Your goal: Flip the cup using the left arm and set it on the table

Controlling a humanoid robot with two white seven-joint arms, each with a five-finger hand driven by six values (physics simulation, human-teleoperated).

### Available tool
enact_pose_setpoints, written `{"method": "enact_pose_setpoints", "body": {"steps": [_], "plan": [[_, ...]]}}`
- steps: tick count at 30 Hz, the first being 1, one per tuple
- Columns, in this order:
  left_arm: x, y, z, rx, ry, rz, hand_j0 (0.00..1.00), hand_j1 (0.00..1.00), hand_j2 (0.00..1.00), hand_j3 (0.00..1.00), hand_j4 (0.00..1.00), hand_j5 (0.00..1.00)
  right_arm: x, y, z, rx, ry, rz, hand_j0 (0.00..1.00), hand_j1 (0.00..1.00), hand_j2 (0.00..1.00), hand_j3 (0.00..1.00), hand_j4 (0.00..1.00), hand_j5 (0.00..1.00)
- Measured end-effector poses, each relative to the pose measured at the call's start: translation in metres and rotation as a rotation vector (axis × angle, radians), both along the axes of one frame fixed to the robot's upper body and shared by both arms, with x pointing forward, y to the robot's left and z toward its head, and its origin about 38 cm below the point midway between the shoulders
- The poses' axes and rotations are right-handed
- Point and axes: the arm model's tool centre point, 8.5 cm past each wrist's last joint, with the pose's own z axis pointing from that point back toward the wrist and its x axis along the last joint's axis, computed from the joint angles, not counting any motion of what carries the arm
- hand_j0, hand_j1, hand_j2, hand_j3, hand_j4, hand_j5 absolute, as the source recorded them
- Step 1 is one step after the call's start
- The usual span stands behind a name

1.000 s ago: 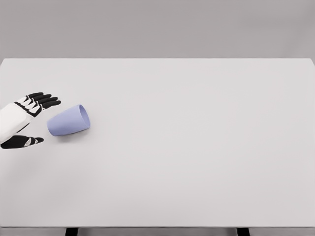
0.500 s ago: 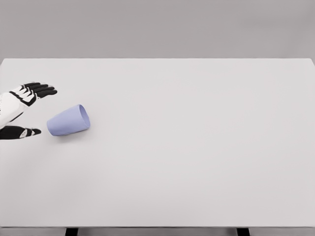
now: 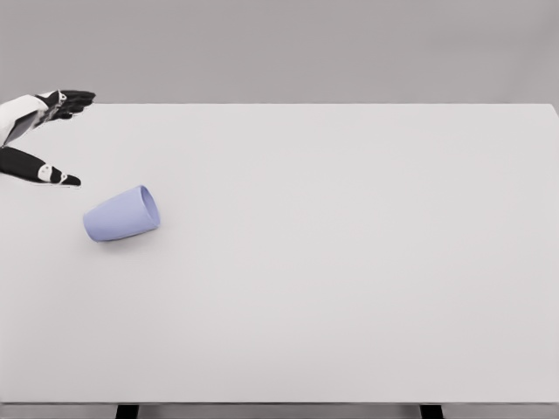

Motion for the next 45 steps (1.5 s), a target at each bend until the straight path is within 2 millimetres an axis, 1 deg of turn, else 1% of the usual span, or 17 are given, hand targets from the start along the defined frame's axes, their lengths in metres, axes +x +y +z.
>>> {"method": "enact_pose_setpoints", "body": {"steps": [2,4,7,10,15,20,26,30,39,45], "plan": [[0.001,-0.004,-0.021,0.014,0.141,0.047,1.0,1.0,1.0,1.0,1.0,1.0,0.0,0.0,0.0,0.0,0.0,0.0,1.0,1.0,1.0,1.0,1.0,1.0],[-0.003,-0.001,-0.033,0.028,0.244,0.083,1.0,1.0,1.0,1.0,1.0,1.0,0.0,0.0,0.0,0.0,0.0,0.0,1.0,1.0,1.0,1.0,1.0,1.0],[-0.007,0.004,-0.041,0.048,0.322,0.111,1.0,1.0,1.0,1.0,1.0,1.0,0.0,0.0,0.0,0.0,0.0,0.001,1.0,1.0,1.0,1.0,1.0,1.0],[-0.008,0.004,-0.043,0.061,0.349,0.116,1.0,1.0,1.0,1.0,1.0,1.0,0.0,0.0,0.0,0.0,0.0,0.0,1.0,1.0,1.0,1.0,1.0,1.0],[-0.008,-0.001,-0.047,0.08,0.369,0.104,1.0,1.0,1.0,1.0,1.0,1.0,0.0,0.0,0.0,0.0,0.0,0.0,1.0,1.0,1.0,1.0,1.0,1.0],[-0.008,-0.007,-0.057,0.115,0.381,0.095,1.0,1.0,1.0,1.0,1.0,1.0,0.0,0.0,0.0,0.0,0.0,0.0,1.0,1.0,1.0,1.0,1.0,1.0],[-0.003,-0.02,-0.067,0.157,0.349,0.086,1.0,1.0,1.0,1.0,1.0,1.0,0.0,0.0,0.0,0.0,0.0,0.0,1.0,1.0,1.0,1.0,1.0,1.0],[0.002,-0.033,-0.076,0.179,0.321,0.082,1.0,1.0,1.0,1.0,1.0,1.0,0.0,0.0,0.0,0.0,0.0,0.0,1.0,1.0,1.0,1.0,1.0,1.0],[0.006,-0.043,-0.079,0.199,0.296,0.08,1.0,1.0,1.0,1.0,1.0,1.0,0.0,0.0,0.0,0.0,0.0,0.0,1.0,1.0,1.0,1.0,1.0,1.0],[0.009,-0.052,-0.085,0.222,0.273,0.082,1.0,1.0,1.0,1.0,1.0,1.0,0.0,0.0,0.0,0.0,0.0,0.0,1.0,1.0,1.0,1.0,1.0,1.0]]}}
